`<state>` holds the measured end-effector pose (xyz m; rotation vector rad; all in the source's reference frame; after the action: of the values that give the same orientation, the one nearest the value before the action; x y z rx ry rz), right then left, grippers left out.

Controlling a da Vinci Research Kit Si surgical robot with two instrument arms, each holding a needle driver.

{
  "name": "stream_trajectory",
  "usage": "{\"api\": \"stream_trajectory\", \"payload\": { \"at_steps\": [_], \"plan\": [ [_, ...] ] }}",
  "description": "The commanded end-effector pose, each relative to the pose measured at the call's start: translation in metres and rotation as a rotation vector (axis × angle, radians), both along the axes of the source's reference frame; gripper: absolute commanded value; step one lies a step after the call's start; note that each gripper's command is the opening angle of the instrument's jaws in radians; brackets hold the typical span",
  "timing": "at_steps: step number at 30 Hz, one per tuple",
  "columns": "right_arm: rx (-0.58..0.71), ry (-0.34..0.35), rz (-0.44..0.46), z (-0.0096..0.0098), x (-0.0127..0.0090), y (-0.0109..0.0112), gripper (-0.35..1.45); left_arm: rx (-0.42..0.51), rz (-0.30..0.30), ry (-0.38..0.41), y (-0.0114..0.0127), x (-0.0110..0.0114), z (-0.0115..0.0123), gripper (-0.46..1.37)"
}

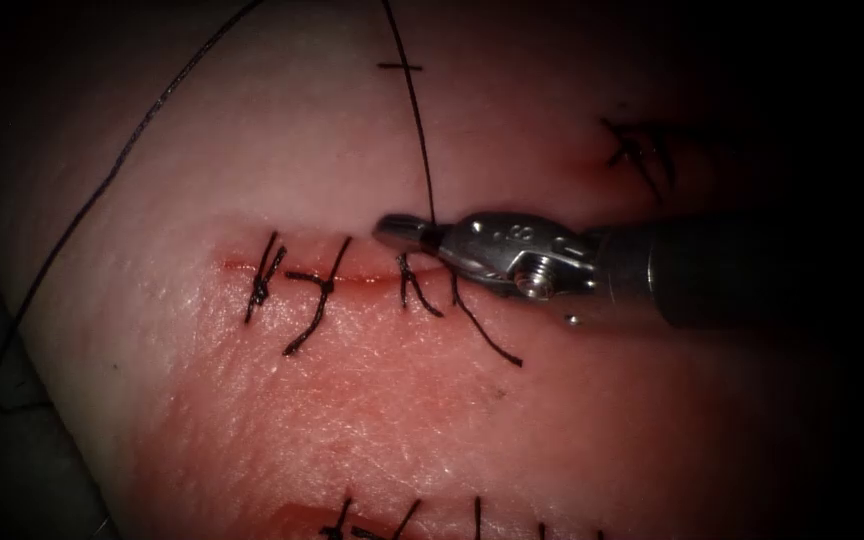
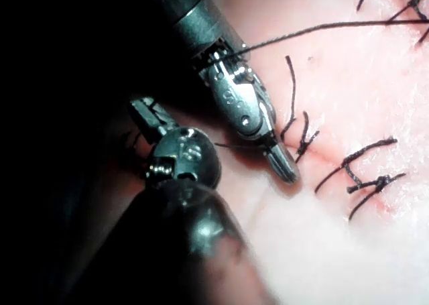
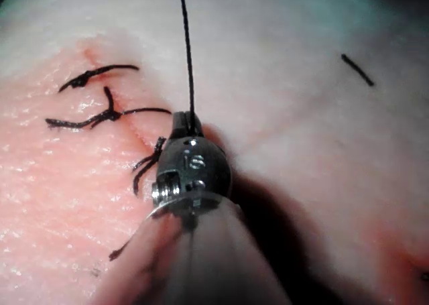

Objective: Wound Closure
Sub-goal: Cut the suture with the right gripper

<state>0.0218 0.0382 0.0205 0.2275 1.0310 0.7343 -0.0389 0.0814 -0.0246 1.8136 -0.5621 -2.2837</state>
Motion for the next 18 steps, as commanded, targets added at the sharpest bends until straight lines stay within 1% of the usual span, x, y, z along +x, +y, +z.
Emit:
{"api": "stream_trajectory", "payload": {
  "at_steps": [1,2,5,8,12,13,15,18],
  "plan": [
    [0.000,-0.002,0.000,0.0000,0.0000,-0.0001,1.06,0.001,0.004,0.002,0.0000,0.0000,0.0000,-0.35],
    [-0.011,-0.007,-0.005,0.0000,0.0000,-0.0001,1.17,0.001,0.004,0.002,0.0000,0.0000,0.0000,-0.35],
    [-0.017,-0.005,-0.009,-0.0001,-0.0003,-0.0001,1.19,0.006,0.003,0.001,-0.0001,0.0000,0.0000,-0.35],
    [-0.020,0.000,-0.018,-0.0003,-0.0014,0.0001,1.20,0.005,0.004,0.000,-0.0002,0.0002,0.0000,-0.35],
    [-0.022,0.005,-0.016,-0.0009,-0.0037,0.0008,1.19,0.004,0.001,-0.003,-0.0002,0.0004,0.0000,-0.35],
    [-0.032,-0.004,-0.009,-0.0012,-0.0050,0.0010,1.20,0.009,-0.001,-0.009,-0.0002,0.0004,0.0000,-0.35],
    [-0.032,-0.010,-0.008,-0.0014,-0.0059,0.0011,1.19,0.009,-0.002,-0.009,-0.0002,0.0004,0.0000,-0.35],
    [-0.038,-0.027,0.001,-0.0020,-0.0083,0.0017,1.19,0.008,-0.002,-0.008,-0.0002,0.0003,0.0000,-0.35]
  ]
}}
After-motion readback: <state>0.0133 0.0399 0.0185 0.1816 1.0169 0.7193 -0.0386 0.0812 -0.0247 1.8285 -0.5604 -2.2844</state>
